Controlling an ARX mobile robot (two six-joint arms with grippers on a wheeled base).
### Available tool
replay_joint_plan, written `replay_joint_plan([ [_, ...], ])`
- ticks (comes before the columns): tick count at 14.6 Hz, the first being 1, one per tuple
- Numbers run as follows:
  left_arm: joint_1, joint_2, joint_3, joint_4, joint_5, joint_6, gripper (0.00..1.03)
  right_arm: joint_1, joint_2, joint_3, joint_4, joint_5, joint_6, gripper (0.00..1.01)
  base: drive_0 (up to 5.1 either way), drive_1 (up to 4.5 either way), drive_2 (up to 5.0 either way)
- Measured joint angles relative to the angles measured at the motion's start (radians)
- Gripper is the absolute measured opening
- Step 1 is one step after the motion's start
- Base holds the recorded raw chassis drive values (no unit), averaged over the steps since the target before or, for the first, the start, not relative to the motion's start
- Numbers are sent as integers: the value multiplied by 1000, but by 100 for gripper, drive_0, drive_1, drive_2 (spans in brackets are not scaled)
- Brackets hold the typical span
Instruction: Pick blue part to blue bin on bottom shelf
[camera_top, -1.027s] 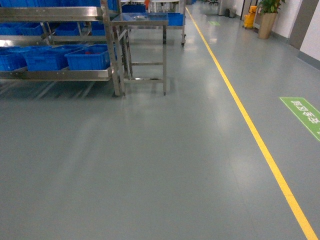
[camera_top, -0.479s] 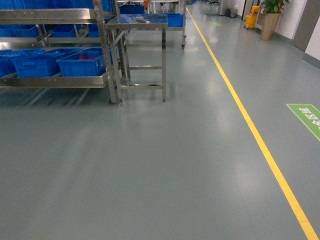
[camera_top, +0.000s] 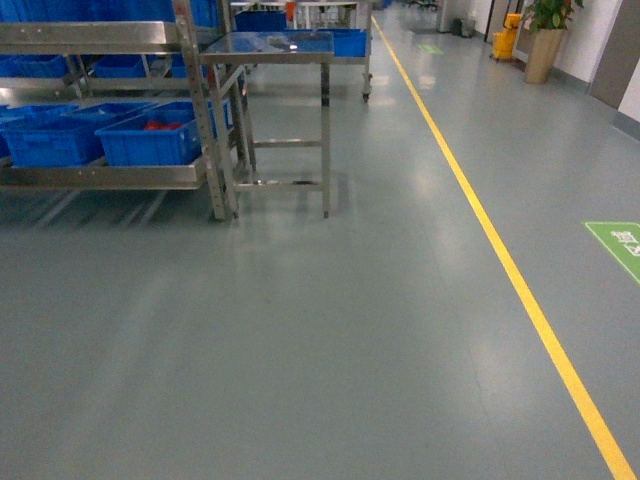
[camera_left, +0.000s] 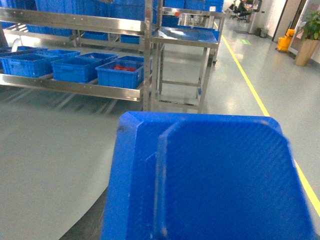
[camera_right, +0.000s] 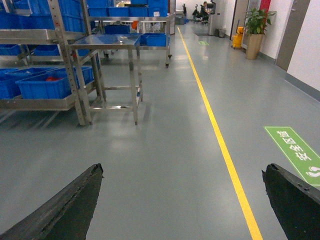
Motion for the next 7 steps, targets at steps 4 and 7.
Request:
replay_joint_plan([
  [4,0,2,0,-2,0,0,43,0,0,0,2,0,0,98,11,429,-408],
  [7,0,2,0,-2,0,0,43,0,0,0,-1,0,0,98,4,422,-415],
])
